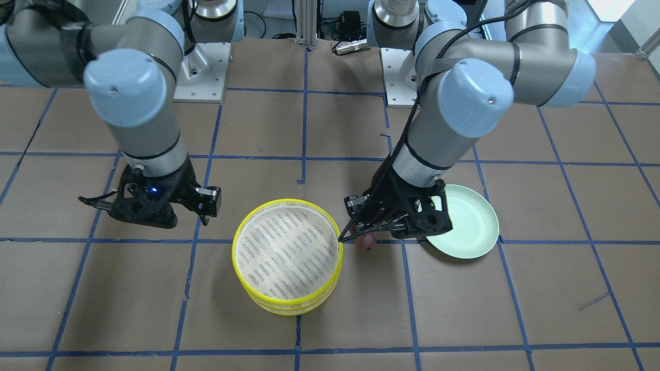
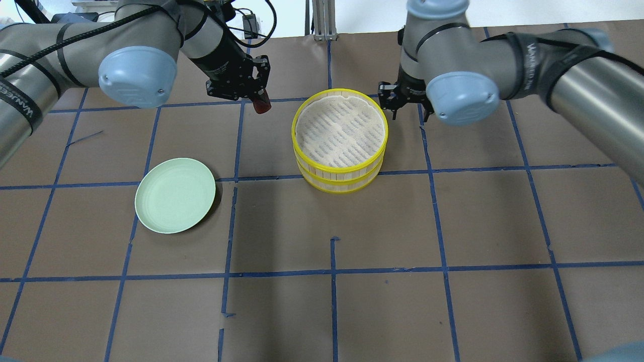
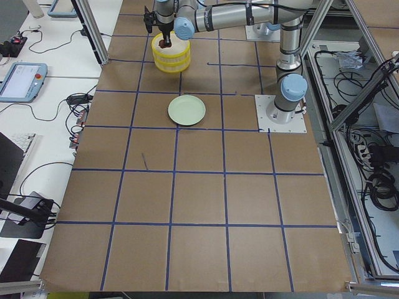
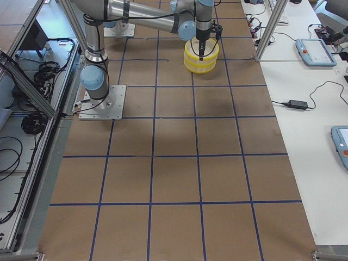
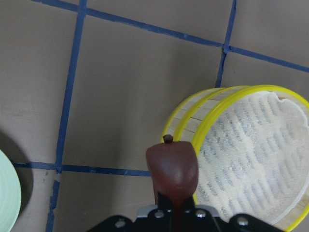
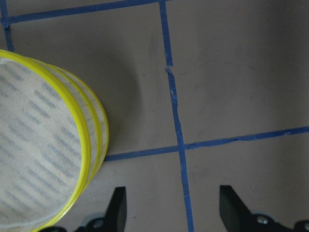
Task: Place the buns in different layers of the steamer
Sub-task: 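Lower the brown bun into the top steamer tier with the left gripper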
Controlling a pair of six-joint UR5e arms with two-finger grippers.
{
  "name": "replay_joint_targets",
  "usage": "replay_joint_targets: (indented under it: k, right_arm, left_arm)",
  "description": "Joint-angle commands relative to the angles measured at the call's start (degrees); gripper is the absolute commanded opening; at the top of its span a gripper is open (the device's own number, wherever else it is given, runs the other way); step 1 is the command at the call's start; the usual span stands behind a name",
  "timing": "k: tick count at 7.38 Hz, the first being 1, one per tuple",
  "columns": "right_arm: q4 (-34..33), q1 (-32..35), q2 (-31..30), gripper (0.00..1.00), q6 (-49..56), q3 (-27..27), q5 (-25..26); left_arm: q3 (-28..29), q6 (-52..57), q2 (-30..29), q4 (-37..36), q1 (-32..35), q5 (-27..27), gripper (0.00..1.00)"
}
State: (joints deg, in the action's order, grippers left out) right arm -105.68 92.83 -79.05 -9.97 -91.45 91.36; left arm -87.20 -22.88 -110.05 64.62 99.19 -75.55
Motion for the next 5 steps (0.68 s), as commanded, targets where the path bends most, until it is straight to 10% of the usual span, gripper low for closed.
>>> replay_joint_targets:
  k: [1, 2, 3, 5]
  right_arm:
    - [10.35, -1.95, -6.27, 0.83, 2.23, 2.06, -1.71]
    - [11.45, -1.61, -6.47, 0.85, 2.32, 2.33, -3.19]
    - [11.54, -1.69, -6.47, 0.85, 2.41, 2.51, -2.42]
    - [11.37, -1.25, -7.26, 0.88, 2.14, 2.42, -3.2]
  left_arm:
    - [-0.07, -4.44, -5.16, -6.06, 5.82, -0.39, 0.09]
    - [-0.42, -5.5, -6.31, -7.91, 7.14, -0.47, 0.28]
    - [-1.12, -5.51, -7.36, -11.5, 7.16, -0.73, 0.76]
    - [-0.87, -5.51, -5.89, -11.01, 7.51, -1.0, 0.92]
